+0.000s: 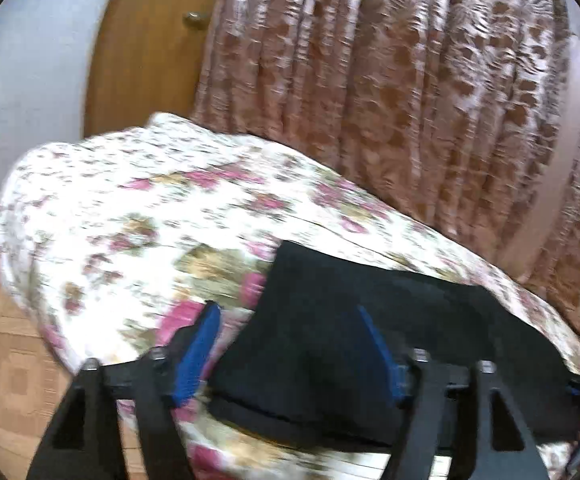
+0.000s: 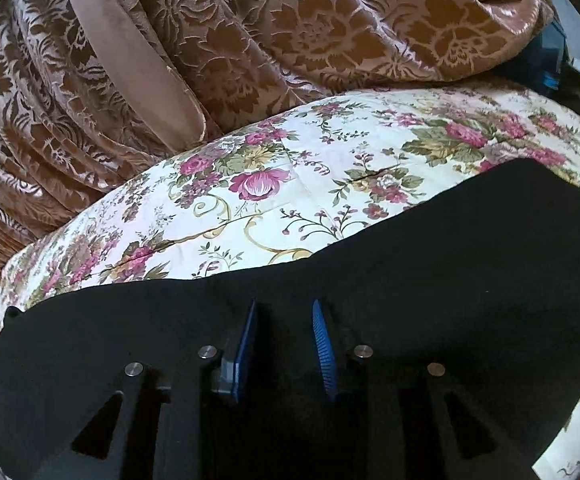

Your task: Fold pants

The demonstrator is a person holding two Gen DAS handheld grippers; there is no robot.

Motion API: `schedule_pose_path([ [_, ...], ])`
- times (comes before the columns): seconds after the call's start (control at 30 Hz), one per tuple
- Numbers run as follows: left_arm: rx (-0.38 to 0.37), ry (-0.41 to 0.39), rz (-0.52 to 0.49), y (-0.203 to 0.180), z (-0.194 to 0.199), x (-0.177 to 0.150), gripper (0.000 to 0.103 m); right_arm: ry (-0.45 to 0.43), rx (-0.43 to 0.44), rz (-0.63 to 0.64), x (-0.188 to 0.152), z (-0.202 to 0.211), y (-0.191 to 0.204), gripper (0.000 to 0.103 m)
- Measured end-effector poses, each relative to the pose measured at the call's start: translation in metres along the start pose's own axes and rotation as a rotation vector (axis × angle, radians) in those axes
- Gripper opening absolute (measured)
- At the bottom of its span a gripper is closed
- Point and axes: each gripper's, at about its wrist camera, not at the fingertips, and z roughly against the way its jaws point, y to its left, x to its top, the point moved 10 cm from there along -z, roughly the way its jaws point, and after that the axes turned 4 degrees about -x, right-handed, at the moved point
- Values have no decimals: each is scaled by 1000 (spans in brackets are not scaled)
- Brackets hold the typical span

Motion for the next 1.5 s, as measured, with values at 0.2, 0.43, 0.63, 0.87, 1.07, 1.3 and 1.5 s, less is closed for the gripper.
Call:
schedule_pose_path([
  [0.2, -112, 234, 178, 18, -37, -44, 75, -14, 40, -37, 0, 2, -2, 30],
  [0.43, -97, 240, 106, -3, -46, -47, 25, -21, 59, -55, 0, 2, -3, 30],
  [0.63, -11, 119, -3, -7, -30, -7, 21, -21, 63, -60, 0, 2, -3, 30],
  [0.87, -3, 208, 55, 18, -55, -45, 28, -22, 64, -61, 0, 2, -4, 30],
  [1.07, 41, 116, 226, 40, -31, -23, 47, -24, 77, -72, 0, 2, -4, 30],
  [1.3, -25, -73, 52, -36, 0, 23, 49, -27, 70, -74, 0, 5, -4, 30],
  [1.5, -275, 97, -72, -163, -48, 3, 51, -32, 93, -96, -4, 12, -7, 30],
])
